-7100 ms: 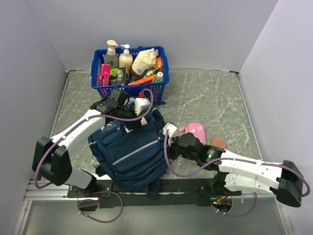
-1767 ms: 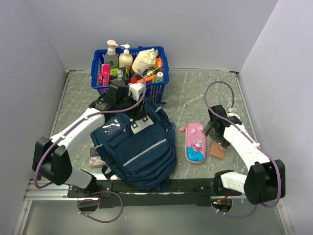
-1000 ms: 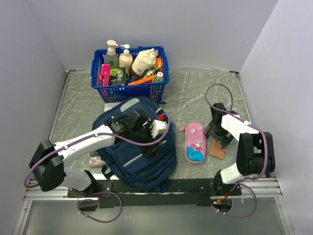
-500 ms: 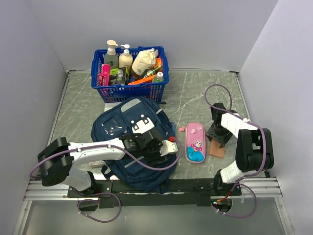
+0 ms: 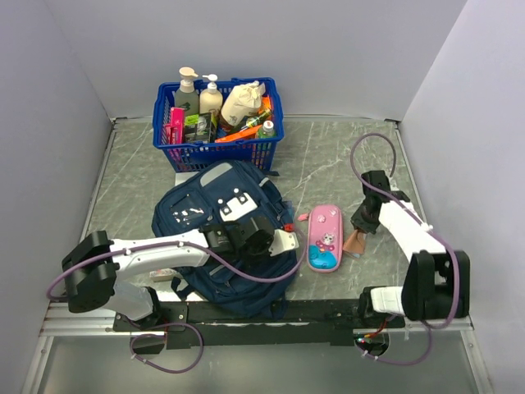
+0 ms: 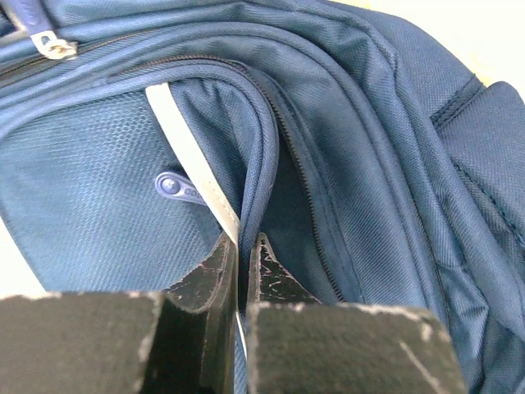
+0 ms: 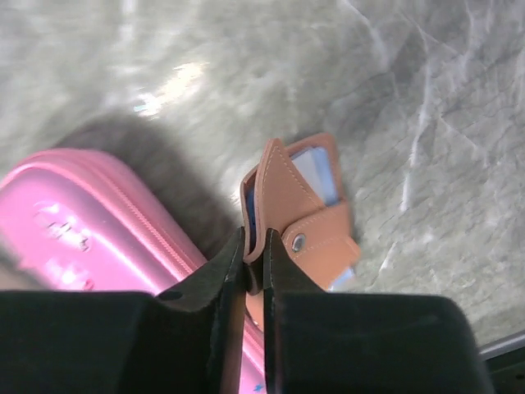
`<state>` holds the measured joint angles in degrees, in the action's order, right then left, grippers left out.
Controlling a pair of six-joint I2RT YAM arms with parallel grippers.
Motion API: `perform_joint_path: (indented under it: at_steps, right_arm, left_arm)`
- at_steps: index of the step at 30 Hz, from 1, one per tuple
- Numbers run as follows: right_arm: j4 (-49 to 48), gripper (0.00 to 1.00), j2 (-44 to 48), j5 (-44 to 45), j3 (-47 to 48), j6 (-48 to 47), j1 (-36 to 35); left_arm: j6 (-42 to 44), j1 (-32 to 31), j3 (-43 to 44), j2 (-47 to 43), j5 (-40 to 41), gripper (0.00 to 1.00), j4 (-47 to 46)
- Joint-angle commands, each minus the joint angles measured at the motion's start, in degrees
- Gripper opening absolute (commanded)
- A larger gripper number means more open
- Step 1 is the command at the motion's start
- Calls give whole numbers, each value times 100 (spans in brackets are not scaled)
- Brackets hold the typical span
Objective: Pack the student bag
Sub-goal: Pick up the personal item from the center of the board, then place the personal item in the student bag.
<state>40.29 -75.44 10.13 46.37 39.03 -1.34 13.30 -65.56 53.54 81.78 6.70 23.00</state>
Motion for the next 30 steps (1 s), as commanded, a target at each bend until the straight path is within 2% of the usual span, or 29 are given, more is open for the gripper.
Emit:
perform_joint_path:
  at_steps: [1, 5, 10, 13, 16, 19, 25, 30]
  right_arm:
    - [40, 6, 801, -327, -40, -70, 29]
    - [329, 0, 1653, -590, 109, -193, 20]
    - [690, 0, 2392, -986, 443, -325, -93]
    - [638, 0, 2909, -1600, 514, -343, -208]
    - [-53, 0, 3516, -3047, 365, -291, -244]
    - [-704, 0, 3956, -3919, 224, 104, -322]
    - [-1971, 5, 4424, -3817, -224, 1140, -1253]
    - [-3236, 5, 4231, -3421, -540, 1388, -2080]
  left_arm:
    - [-46, 280, 665, -408, 517, 1, 327]
    - [-363, 850, 1053, -610, 219, 1, 459]
    - [-635, 1256, 1370, -724, -186, 1, 618]
    - [-899, 1449, 1370, -716, -353, 1, 661]
    - [-1101, 1572, 1308, -698, -406, 1, 591]
    - [-1277, 1660, 1413, -584, -389, 1, 539]
    - [-1743, 1827, 1931, -251, -450, 1, 407]
    - [-1857, 1854, 2485, -48, -766, 1, 433]
